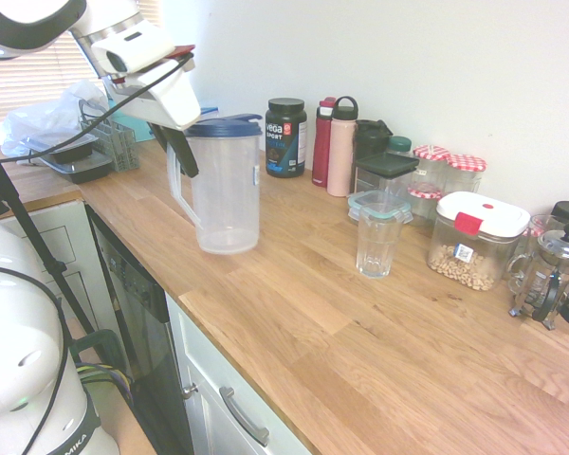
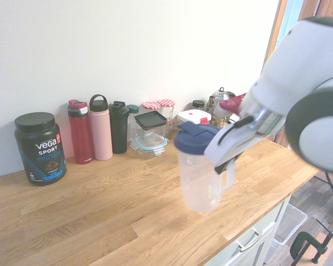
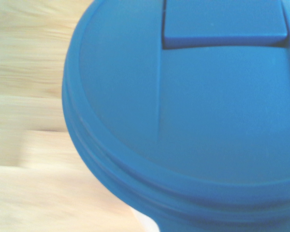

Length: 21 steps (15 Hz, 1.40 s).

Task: Pour me some water

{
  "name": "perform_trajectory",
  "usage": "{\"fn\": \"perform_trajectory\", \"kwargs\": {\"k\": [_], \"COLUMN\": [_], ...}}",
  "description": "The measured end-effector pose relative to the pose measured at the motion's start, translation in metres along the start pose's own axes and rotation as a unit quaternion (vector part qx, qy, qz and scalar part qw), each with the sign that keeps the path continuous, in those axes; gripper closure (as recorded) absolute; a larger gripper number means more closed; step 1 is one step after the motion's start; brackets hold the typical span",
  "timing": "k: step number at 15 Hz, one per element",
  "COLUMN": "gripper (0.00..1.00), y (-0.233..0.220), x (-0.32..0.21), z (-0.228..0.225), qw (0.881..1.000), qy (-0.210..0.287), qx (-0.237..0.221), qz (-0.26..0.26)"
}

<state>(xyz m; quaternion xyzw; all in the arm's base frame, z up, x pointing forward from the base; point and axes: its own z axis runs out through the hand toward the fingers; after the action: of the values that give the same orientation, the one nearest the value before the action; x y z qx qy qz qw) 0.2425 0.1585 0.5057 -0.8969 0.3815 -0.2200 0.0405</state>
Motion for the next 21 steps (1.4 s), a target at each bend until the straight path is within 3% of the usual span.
{"fn": "perform_trajectory", "kwargs": {"k": [2,9,13,20,21], "gripper": [1.0,1.0,1.0,1.0,0.0], "y": [-0.03,-0.136,-0.153,-0.165,-0.166], "x": [-0.012,0.008,0.006,-0.018,-0.021], "z": [0.023,0.043,0.076,0.093,0.095], "qw": [1.0,0.998,0.998,0.998,0.998], "qy": [0.004,-0.036,-0.03,-0.019,-0.021], "qx": [0.01,0.036,0.048,0.059,0.059], "qz": [0.004,0.025,0.02,0.024,0.027]}}
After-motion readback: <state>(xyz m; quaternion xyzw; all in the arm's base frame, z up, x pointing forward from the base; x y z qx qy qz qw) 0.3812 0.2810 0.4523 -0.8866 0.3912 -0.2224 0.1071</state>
